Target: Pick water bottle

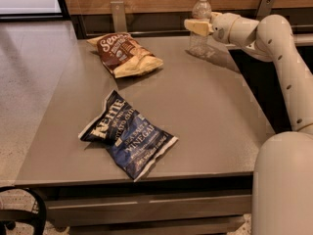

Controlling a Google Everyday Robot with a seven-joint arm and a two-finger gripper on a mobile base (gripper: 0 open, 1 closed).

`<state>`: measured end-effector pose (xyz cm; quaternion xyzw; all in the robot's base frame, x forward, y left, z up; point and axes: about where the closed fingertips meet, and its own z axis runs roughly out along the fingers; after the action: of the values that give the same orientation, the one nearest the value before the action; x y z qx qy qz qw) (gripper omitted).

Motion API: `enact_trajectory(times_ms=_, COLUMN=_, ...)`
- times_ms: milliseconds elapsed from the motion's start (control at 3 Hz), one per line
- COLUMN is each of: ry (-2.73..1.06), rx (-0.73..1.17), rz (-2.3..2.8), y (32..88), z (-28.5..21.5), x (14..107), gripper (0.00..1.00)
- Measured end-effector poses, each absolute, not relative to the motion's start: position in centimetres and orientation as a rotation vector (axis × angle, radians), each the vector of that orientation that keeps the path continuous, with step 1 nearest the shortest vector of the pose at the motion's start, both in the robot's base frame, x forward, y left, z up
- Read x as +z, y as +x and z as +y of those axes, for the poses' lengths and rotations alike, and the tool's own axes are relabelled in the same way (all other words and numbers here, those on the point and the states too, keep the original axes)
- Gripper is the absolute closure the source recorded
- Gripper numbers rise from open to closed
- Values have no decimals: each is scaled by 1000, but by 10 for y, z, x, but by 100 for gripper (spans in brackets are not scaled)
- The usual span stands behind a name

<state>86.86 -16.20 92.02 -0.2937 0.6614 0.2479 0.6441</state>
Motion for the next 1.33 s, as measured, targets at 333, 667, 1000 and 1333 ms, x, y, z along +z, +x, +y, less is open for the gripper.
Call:
enact_trajectory(times_ms=333, ry=-672, rx=569, rz=1506, y=869, z=-158, x=919, gripper=87)
enact_trajectory(times_ms=667, ry=-674, rx=573, rz=1506, y=870, z=-155, x=918, gripper=100)
enact_trajectory(times_ms=1000, ry=-681, rx=578, rz=1503, y=870, z=-154, x=924, gripper=100)
enact_trajectory(times_ms=1333, ry=-685, rx=549, rz=1507, y=862, z=-167, x=956, gripper=100)
